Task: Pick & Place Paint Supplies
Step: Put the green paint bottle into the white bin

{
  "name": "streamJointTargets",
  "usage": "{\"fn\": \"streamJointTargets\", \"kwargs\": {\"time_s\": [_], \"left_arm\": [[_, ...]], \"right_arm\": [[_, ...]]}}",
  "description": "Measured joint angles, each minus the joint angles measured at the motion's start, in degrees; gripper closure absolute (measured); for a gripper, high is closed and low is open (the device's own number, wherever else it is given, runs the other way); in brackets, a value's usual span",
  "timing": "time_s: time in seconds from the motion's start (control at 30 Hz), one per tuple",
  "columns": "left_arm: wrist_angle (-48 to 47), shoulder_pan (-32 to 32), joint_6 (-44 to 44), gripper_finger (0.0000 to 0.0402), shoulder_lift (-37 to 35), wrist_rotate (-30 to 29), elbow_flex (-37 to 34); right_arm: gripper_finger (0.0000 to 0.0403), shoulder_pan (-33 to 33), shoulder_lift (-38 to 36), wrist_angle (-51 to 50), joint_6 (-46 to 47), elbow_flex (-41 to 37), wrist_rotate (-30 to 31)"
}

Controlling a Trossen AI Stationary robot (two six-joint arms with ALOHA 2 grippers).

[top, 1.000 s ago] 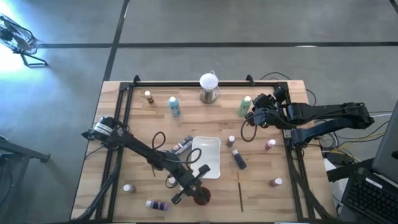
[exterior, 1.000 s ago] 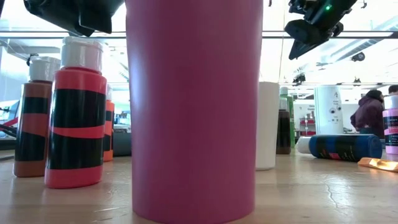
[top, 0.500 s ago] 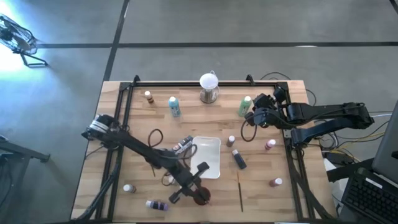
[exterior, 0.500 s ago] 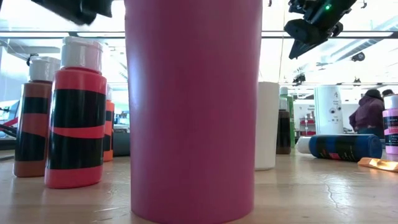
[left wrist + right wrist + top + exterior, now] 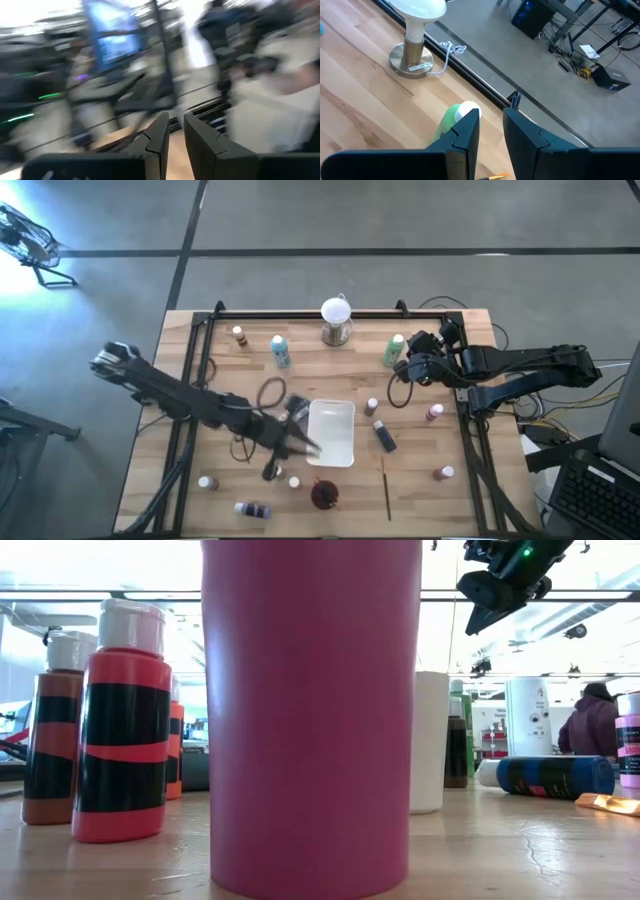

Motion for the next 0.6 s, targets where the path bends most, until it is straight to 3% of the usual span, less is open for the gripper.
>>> {"fn": "streamJointTargets", "kwargs": {"time_s": [0.27,0.37,0.47,0.6], "left_arm": [[-19.05,1.25,2.38,0.0339,-12.48,-37.64,0.01],[-25.33,2.25,1.98,0.0337,-15.3,-49.28,0.0],[-30.35,3.87,-0.04,0.0339,-17.18,-56.43,-0.45],[-35.26,6.81,-3.63,0.0338,-19.25,-58.44,-2.67]], "right_arm": [[0.0297,0.0,0.02,-0.13,0.01,-1.0,-0.23],[0.0286,0.0,0.02,-0.01,-0.05,-1.23,-0.2],[0.0273,0.0,0.02,0.03,-0.12,-1.81,-0.16],[0.0255,-0.03,-0.65,2.26,-0.27,-4.18,0.26]]}}
